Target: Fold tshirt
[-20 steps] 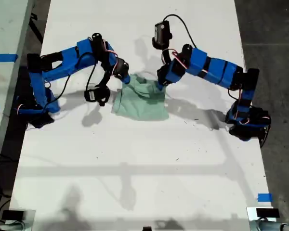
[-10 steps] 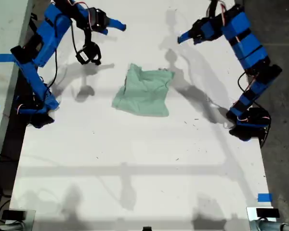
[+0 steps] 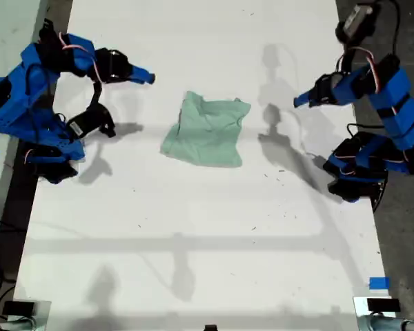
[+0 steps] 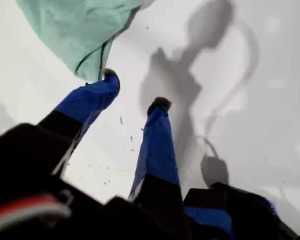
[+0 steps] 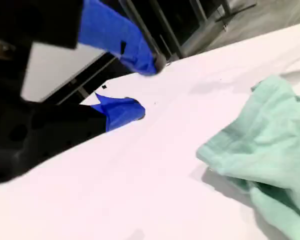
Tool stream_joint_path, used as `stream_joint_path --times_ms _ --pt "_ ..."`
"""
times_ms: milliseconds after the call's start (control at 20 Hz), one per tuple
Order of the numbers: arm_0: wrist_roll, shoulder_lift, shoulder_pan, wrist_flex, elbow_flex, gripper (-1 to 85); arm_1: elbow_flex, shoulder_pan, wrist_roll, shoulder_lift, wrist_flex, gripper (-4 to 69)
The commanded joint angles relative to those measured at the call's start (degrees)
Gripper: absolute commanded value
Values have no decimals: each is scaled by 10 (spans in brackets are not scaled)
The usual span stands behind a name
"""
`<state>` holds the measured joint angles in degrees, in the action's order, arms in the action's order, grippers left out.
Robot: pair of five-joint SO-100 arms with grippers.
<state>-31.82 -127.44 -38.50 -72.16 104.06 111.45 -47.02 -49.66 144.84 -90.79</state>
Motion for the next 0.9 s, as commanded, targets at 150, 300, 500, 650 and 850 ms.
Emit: stream_joint_path --times_ms 150,300,500,650,850 --pt "293 -428 236 178 520 1 352 332 279 348 139 -11" --pt "381 -613 309 206 666 1 501 417 386 455 163 -11" --pt "433 -758 330 200 787 1 634 463 481 543 163 -10" --pt "477 -788 338 144 787 144 638 457 477 546 171 24" --pt "355 -788 327 127 787 162 638 448 169 546 171 43"
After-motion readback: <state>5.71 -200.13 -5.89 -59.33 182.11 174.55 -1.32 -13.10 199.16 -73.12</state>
